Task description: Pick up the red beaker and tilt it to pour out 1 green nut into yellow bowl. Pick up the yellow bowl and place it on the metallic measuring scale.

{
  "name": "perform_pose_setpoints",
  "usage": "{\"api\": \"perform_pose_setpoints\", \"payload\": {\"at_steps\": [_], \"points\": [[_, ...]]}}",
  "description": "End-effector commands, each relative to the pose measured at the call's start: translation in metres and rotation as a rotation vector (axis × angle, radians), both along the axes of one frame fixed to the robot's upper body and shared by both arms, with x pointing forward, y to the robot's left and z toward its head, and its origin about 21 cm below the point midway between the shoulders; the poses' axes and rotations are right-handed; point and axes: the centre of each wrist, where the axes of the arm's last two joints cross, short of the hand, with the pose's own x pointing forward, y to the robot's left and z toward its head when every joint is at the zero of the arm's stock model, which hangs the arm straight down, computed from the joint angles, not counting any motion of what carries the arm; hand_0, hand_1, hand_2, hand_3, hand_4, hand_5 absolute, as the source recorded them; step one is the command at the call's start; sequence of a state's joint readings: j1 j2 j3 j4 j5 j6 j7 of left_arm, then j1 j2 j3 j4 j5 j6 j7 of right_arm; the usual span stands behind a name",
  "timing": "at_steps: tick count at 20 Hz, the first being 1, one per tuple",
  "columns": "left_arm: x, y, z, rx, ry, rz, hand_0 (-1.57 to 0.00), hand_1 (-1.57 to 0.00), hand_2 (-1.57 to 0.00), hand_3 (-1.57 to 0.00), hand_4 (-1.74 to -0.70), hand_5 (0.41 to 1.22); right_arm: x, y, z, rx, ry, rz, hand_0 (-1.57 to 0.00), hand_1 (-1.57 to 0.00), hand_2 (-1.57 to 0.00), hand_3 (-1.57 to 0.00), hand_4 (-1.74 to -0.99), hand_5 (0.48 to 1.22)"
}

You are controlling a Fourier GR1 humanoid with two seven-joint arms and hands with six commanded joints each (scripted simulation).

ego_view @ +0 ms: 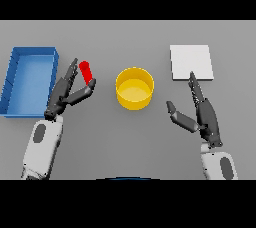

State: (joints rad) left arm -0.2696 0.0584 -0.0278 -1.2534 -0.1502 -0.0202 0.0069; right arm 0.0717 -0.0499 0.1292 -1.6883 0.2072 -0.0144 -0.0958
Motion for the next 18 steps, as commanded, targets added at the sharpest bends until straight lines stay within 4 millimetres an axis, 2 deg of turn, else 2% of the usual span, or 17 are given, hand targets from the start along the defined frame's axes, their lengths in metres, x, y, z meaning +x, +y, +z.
{"api": "perform_pose_setpoints", "payload": {"at_steps": [1,3,10,11,17,18], "points": [[0.005,-0.002,0.001,-0.004,-0.02,-0.01,0.0,0.0,0.0,0.0,-1.19,0.641,-0.001,-0.003,0.002,-0.017,-0.01,-0.01,0.0,0.0,0.0,0.0,-1.222,0.626],[0.01,-0.007,0.0,0.006,-0.034,-0.02,0.0,0.0,0.0,0.0,-1.2,0.651,-0.004,0.001,-0.001,-0.006,0.003,-0.004,0.0,0.0,0.0,0.0,-1.222,0.627],[0.04,-0.017,-0.003,0.059,0.0,-0.001,0.0,0.0,0.0,0.0,-1.2,0.671,0.0,-0.005,-0.001,0.005,0.02,-0.017,0.0,0.0,0.0,0.0,-1.238,0.638],[0.042,-0.017,-0.006,0.056,-0.005,0.001,0.0,0.0,0.0,0.0,-1.21,0.673,-0.002,0.0,-0.002,0.005,0.009,-0.006,0.0,0.0,0.0,0.0,-1.24,0.639],[0.054,-0.025,-0.015,-0.056,-0.047,0.016,0.0,0.0,-0.01,0.0,-1.3,0.719,-0.005,-0.004,0.001,0.005,0.015,-0.025,0.0,0.0,0.0,0.0,-1.246,0.646],[0.055,-0.024,-0.018,-0.071,-0.045,0.025,0.0,-0.01,-0.05,-0.04,-1.33,0.738,-0.004,-0.007,0.003,0.006,0.007,-0.03,0.0,0.0,0.0,0.0,-1.244,0.644]]}}
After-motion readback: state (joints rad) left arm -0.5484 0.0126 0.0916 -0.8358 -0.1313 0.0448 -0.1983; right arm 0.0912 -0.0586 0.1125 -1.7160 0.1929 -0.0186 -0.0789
